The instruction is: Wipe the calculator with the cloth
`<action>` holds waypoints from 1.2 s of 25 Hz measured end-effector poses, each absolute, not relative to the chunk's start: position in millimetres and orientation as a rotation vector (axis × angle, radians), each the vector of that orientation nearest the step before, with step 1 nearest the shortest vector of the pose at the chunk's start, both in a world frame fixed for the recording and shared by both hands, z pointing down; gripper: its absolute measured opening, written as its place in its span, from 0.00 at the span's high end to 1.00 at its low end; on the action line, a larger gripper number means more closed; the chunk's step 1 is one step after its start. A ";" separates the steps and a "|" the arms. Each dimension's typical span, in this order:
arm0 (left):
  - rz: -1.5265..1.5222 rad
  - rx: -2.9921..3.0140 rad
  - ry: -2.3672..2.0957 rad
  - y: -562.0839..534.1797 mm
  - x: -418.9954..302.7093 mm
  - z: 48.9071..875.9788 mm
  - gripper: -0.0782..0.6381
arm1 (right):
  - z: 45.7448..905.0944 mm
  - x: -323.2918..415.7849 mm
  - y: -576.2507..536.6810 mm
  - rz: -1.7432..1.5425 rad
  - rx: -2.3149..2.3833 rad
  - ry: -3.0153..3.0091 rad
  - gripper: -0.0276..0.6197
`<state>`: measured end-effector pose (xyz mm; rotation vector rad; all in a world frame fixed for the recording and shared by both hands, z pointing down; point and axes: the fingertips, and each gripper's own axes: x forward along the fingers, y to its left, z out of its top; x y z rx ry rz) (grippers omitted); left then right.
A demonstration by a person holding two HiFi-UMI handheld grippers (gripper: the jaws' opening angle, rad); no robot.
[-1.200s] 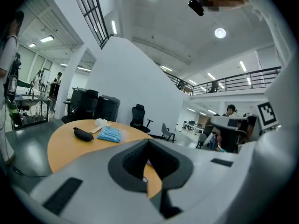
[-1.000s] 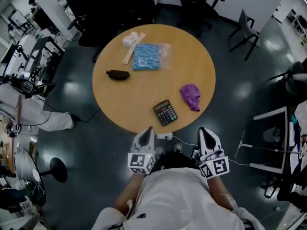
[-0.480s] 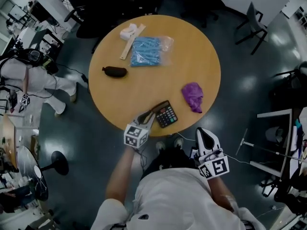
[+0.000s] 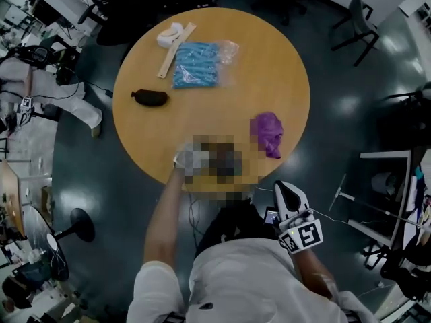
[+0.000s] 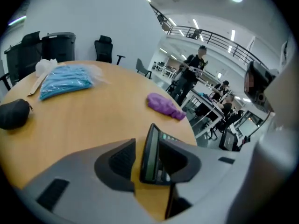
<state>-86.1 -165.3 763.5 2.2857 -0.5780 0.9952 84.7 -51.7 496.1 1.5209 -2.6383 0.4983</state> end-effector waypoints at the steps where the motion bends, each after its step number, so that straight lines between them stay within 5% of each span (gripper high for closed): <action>1: 1.043 2.279 -0.556 -166.4 -84.8 772.4 0.70 | 499.6 85.6 -53.0 0.500 1.517 -2.632 0.93; 15: 1.016 2.175 -0.318 -156.3 -68.9 790.5 0.69 | 507.1 99.5 -59.4 0.541 1.561 -2.574 0.93; 18: 0.992 2.168 -0.252 -155.3 -69.0 791.2 0.77 | 511.4 95.2 -64.3 0.551 1.577 -2.566 0.93; 30: 0.790 2.168 -0.359 -135.3 -70.8 767.5 0.83 | 513.7 97.8 -74.3 0.542 1.589 -2.577 0.93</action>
